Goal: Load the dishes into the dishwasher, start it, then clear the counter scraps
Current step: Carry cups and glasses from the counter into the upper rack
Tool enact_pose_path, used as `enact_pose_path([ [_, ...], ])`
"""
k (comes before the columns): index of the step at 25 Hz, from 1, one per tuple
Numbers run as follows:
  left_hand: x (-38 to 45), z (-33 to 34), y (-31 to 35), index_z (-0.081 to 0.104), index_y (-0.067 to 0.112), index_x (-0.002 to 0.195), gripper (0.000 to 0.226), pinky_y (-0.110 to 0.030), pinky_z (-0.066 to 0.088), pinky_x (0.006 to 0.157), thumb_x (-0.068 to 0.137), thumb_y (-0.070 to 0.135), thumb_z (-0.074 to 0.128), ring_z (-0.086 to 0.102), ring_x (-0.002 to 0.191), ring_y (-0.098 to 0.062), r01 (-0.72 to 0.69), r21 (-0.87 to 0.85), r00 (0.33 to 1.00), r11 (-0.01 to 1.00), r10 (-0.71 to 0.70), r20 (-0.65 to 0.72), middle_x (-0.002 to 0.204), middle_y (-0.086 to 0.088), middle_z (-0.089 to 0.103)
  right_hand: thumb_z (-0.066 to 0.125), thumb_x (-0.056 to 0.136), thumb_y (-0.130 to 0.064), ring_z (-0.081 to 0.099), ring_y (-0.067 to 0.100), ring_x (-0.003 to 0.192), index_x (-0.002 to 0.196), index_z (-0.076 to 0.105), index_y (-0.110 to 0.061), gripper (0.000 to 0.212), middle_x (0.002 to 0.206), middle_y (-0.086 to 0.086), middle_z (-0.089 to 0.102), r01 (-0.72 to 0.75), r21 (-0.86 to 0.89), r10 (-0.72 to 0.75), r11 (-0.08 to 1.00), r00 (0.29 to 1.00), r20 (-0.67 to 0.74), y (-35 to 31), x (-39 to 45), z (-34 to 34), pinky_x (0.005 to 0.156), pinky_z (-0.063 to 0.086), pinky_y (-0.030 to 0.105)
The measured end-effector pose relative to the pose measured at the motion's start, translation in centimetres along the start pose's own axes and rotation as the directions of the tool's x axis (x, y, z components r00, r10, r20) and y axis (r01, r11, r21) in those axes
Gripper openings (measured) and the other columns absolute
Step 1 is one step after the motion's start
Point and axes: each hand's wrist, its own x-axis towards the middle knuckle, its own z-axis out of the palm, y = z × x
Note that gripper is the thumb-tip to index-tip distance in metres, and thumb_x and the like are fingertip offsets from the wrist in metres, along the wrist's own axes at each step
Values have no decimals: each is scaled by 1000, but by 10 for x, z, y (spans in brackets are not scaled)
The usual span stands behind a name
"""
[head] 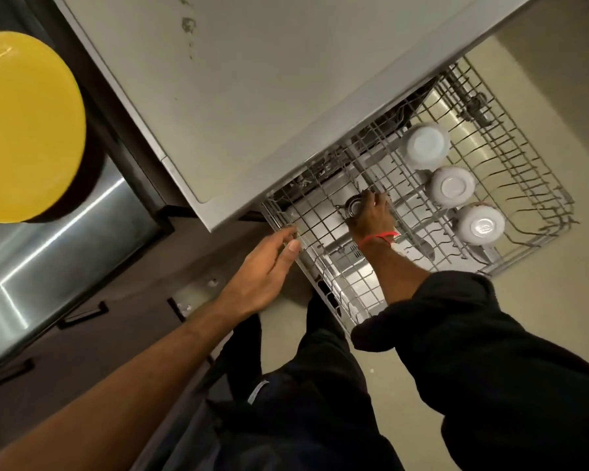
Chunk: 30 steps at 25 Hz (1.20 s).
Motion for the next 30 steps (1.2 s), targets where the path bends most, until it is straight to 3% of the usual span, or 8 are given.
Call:
enact_pose_path([
  [3, 0, 1, 2, 40, 27, 153, 61, -13, 51, 91, 101, 59, 34, 62, 115, -16, 21, -43, 1000, 999, -21, -15, 148, 4, 49, 80, 74, -42, 36, 36, 132, 139, 38, -24, 80, 143, 13, 36, -12, -87, 12, 996, 1000, -5, 10, 7, 8, 109, 33, 53],
  [5, 1, 2, 6, 42, 24, 153, 60, -4, 46, 80, 102, 54, 34, 63, 110, -17, 25, -61, 999, 998, -27, -28, 146, 2, 51, 80, 73, -45, 34, 36, 131, 138, 38, -30, 78, 143, 12, 34, 2, -91, -1, 996, 1000, 12, 14, 10, 8, 108, 30, 57],
  [10, 3, 1, 10, 42, 22, 152, 58, 1, 43, 78, 103, 52, 34, 63, 111, -17, 0, -48, 1000, 999, 0, -13, 147, 0, 51, 78, 77, -45, 25, 36, 137, 148, 27, -36, 89, 153, 9, 23, 29, -60, -21, 998, 991, 131, 19, 7, -6, 111, 24, 56],
  [16, -7, -16, 7, 48, 17, 148, 56, -2, 45, 77, 102, 47, 37, 64, 101, -13, -74, -70, 997, 995, 71, -39, 142, -1, 56, 58, 94, -35, 34, 34, 135, 142, 45, -20, 52, 144, 11, 41, 87, 139, -69, 986, 990, -126, 29, -36, -27, 114, 25, 59],
  [21, -35, -49, -21, 56, 17, 140, 48, -11, 52, 74, 103, 43, 40, 69, 86, -9, -169, -36, 963, 985, 157, -218, 130, 3, 63, 40, 95, -41, 63, 18, 87, 115, 59, -18, 36, 105, 2, 66, 343, 359, -299, 868, 938, -173, -30, -93, -33, 76, 56, 46],
  [23, -47, -67, -38, 61, 19, 130, 40, -21, 56, 73, 104, 42, 41, 69, 79, -10, -199, -7, 931, 980, 187, -314, 120, 5, 67, 44, 98, -37, 67, 15, 76, 112, 63, -19, 30, 97, 0, 71, 479, 395, -446, 784, 877, -178, -75, -118, -40, 68, 58, 40],
  [26, -69, -101, -65, 63, 18, 103, 22, -30, 55, 63, 105, 33, 46, 65, 67, -15, -251, -17, 849, 968, 212, -484, 89, 6, 67, 51, 97, -25, 63, 13, 60, 106, 69, -16, 22, 85, -2, 71, 699, 393, -665, 597, 706, -245, -156, -157, -39, 58, 53, 33],
  [30, -104, -164, -113, 55, 18, 89, 22, -32, 45, 54, 106, 31, 47, 53, 57, -11, -290, -56, 717, 955, 178, -674, 70, 3, 56, 56, 97, -13, 52, 10, 49, 105, 69, -13, 15, 62, -4, 59, 731, 514, -756, 450, 618, -217, -268, -203, -27, 53, 46, 27],
])
